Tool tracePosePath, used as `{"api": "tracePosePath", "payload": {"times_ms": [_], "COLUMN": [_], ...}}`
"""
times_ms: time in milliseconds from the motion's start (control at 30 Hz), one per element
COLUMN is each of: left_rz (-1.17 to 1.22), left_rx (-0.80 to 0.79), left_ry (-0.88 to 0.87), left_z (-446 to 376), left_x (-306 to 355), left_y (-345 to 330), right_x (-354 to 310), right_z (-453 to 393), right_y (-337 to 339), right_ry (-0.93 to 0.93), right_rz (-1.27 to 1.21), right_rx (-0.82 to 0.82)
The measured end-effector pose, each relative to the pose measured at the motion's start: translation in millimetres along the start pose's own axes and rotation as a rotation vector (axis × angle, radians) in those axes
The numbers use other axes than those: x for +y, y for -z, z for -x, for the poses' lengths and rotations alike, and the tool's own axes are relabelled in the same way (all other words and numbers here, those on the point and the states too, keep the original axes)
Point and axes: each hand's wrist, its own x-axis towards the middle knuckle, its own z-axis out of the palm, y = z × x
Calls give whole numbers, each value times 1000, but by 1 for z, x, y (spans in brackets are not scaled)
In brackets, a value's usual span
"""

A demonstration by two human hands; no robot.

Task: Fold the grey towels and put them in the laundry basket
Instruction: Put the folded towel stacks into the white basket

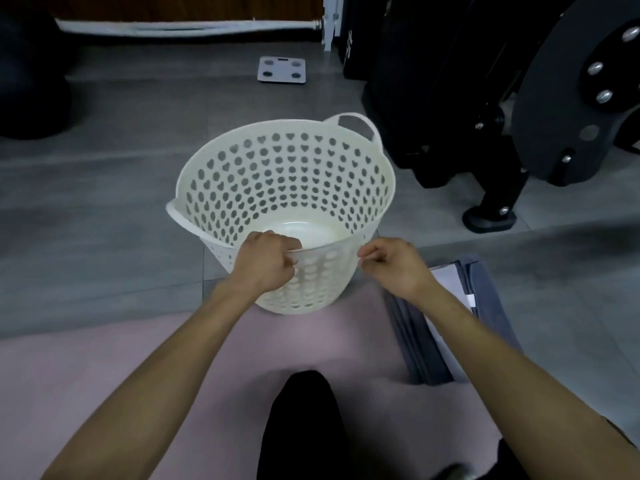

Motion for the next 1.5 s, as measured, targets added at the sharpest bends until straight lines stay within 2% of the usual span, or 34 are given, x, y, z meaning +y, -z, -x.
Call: {"api": "tracePosePath", "payload": {"times_ms": [100,200,367,433,500,600,733,833,967,1033,1167,1300,1500], "left_rz": [-145,-184,263,444,646,786,943,922,995,980,764,798,1001], "left_rx": [-152,-61,265,295,239,80,-185,-288,-315,-276,-125,-159,-136], "left_ry": [27,48,-141,-148,-124,-9,311,484,712,822,743,766,768], "left_z": [25,43,63,64,60,42,7,-17,-42,-45,-51,-57,-54], "left_x": [12,18,61,91,122,172,222,249,264,278,300,303,301], "left_y": [-16,-25,-24,-25,-35,-69,-135,-185,-251,-255,-250,-249,-240], "right_x": [10,22,57,74,96,143,201,235,269,284,314,338,371], "right_z": [28,54,92,104,112,120,121,109,80,71,57,40,26], "right_y": [-2,6,28,41,55,76,96,106,111,106,104,112,109], "right_ry": [2,-18,-53,-77,-106,-177,-251,-213,-215,-178,-155,-225,-360], "right_rz": [-6,-40,-37,-47,-66,-109,-174,-78,-59,-48,97,101,112], "right_rx": [-15,24,90,87,100,175,231,270,249,214,118,140,-13]}}
